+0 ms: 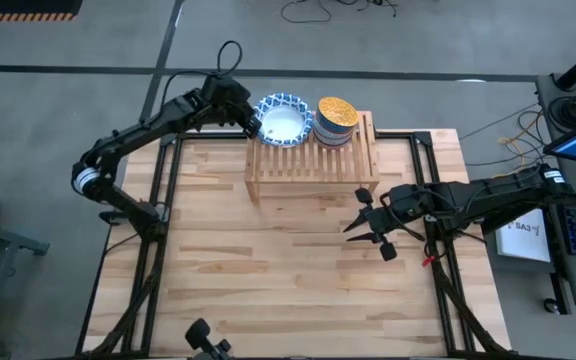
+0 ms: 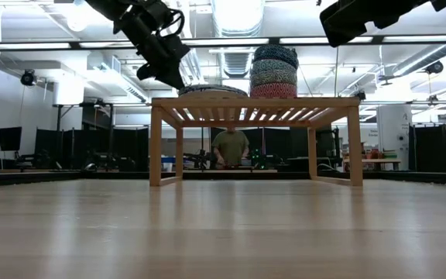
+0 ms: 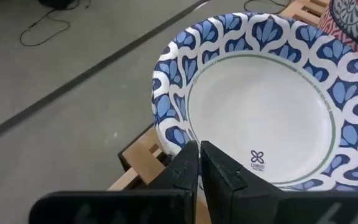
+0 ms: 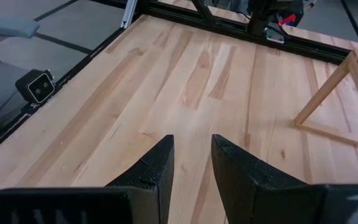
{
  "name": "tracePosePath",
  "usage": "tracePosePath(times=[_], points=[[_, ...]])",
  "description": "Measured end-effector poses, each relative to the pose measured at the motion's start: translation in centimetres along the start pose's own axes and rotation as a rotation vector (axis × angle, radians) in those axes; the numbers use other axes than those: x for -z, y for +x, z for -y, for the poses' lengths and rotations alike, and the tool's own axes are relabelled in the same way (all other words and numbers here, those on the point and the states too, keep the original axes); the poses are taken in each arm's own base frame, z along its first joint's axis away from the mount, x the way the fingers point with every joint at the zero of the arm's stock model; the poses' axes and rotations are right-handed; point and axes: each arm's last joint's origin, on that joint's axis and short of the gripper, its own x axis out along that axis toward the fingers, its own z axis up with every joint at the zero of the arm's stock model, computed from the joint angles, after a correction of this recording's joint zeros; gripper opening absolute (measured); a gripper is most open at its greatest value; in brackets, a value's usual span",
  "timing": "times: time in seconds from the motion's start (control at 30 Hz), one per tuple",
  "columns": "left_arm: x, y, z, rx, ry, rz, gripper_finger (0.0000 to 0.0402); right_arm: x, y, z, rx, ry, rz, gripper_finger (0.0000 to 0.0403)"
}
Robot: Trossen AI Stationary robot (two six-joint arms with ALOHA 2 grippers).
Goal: Place and stack bowls onto a shelf
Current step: Stack the white bowl on top of the white bowl on the shelf, then return to Home Position
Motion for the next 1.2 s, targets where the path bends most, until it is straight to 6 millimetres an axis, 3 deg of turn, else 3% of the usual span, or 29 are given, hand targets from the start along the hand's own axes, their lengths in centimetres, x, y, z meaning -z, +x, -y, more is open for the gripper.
tracePosePath(times=[0.17,0.4,0.6,0.8,1.0,1.2], points=[[-0.1,-0.8,1.0,0.080,0.012,0.002,0.0000,0.0,0.0,0.0,0.001,-0.019,0.000,0.0098],[1.5,-3.3,5.6,0.276,0.109,0.045,0.0000,0.4,0.1,0.0,-0.001,-0.072,-0.003,0.0097],[5.7,-6.5,10.3,0.464,0.203,0.171,0.0000,0.9,0.6,0.1,0.019,-0.124,0.083,0.0086],[12.1,-10.1,13.5,0.703,0.291,0.263,0.0000,1.6,0.7,1.0,0.068,-0.107,0.101,0.0064],[17.6,-12.9,13.9,0.912,0.316,0.373,0.0000,2.1,0.6,1.7,0.097,-0.085,0.100,0.0052],[20.4,-14.1,11.8,0.919,0.199,0.415,0.0000,1.9,0.1,1.7,0.058,-0.071,0.134,0.0053]])
